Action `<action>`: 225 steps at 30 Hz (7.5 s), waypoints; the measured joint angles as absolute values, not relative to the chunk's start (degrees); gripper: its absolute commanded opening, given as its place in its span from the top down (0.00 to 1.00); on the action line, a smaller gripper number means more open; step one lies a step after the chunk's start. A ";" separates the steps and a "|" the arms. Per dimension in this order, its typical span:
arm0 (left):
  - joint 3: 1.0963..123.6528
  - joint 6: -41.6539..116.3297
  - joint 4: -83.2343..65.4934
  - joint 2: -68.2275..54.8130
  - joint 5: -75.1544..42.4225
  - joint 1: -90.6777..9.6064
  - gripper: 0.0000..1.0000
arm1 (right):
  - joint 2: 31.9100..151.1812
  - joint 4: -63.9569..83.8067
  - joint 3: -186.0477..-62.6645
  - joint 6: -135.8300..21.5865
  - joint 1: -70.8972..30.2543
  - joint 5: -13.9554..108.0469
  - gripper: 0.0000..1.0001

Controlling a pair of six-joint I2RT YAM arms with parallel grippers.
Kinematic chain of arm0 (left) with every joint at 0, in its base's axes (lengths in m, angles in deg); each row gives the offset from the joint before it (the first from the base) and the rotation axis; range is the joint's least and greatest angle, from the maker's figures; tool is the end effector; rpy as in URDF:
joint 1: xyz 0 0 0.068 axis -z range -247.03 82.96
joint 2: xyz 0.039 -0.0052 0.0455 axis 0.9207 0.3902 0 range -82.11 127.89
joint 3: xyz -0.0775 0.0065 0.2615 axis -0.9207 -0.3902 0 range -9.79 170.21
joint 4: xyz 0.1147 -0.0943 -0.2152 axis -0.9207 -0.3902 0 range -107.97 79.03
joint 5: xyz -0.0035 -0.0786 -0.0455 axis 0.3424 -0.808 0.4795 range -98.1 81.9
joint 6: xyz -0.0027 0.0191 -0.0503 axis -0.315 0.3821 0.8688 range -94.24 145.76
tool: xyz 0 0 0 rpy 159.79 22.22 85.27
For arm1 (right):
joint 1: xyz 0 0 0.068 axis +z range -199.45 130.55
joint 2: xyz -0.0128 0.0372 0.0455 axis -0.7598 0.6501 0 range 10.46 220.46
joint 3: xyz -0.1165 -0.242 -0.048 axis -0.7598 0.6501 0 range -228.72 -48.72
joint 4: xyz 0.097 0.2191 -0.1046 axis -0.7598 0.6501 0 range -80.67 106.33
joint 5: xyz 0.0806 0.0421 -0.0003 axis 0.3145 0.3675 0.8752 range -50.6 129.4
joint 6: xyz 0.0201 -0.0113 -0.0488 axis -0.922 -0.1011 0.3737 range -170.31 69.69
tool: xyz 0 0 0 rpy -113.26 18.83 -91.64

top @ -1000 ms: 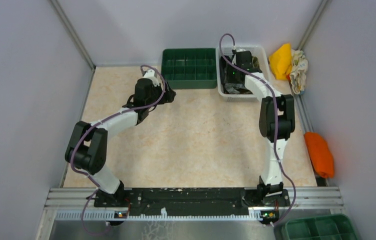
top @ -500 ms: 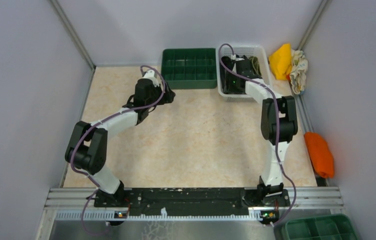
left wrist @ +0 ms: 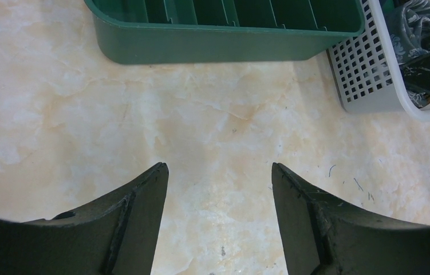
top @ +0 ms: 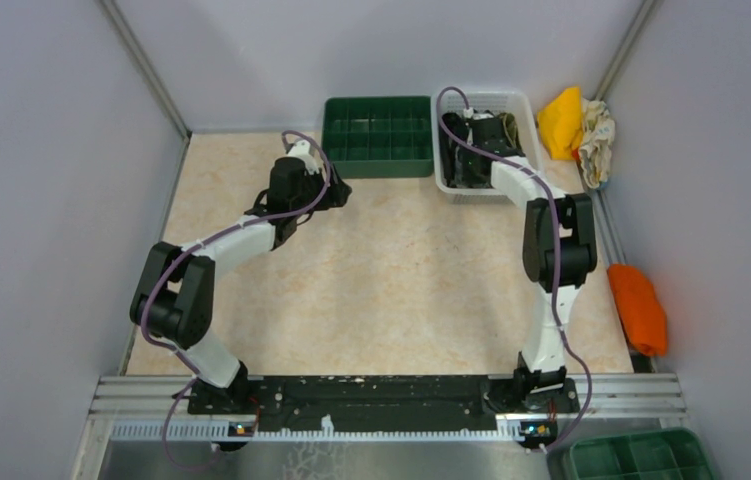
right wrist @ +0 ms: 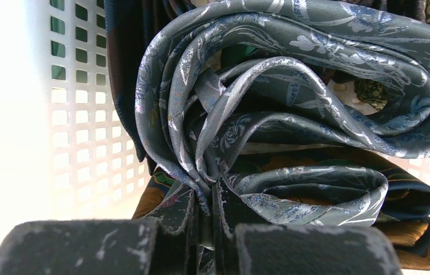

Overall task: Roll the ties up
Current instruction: Pick up the tie from the bin, then place the tie at the center of the board, then flatten out the tie at the center of the board.

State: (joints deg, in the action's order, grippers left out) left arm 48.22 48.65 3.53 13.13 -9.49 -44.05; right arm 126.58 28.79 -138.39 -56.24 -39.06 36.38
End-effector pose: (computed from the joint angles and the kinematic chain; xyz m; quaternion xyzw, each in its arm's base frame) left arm 0.3463 -0.1479 0.2337 0.0074 0.8325 -0.2251 0.5062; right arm 0.4513 0.0808 0.2165 -0.0261 0.9262 0.0291 0.3749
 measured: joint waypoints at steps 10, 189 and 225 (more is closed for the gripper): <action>48.22 48.37 3.09 12.93 -9.86 -44.05 0.30 | 110.30 27.35 -132.51 -57.01 -39.06 36.29 1.00; 33.38 58.88 -18.53 -12.47 15.95 -29.10 0.59 | 85.90 19.42 -92.29 -72.68 6.23 39.98 0.04; 34.54 61.66 -5.56 12.82 7.01 -17.91 0.82 | 98.95 28.84 -93.61 -85.49 5.95 17.78 1.00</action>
State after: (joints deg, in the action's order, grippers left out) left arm 34.54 61.66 -5.56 12.82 7.01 -17.91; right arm 98.95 28.84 -93.61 -85.49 5.95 17.78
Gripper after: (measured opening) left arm 0.266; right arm 0.025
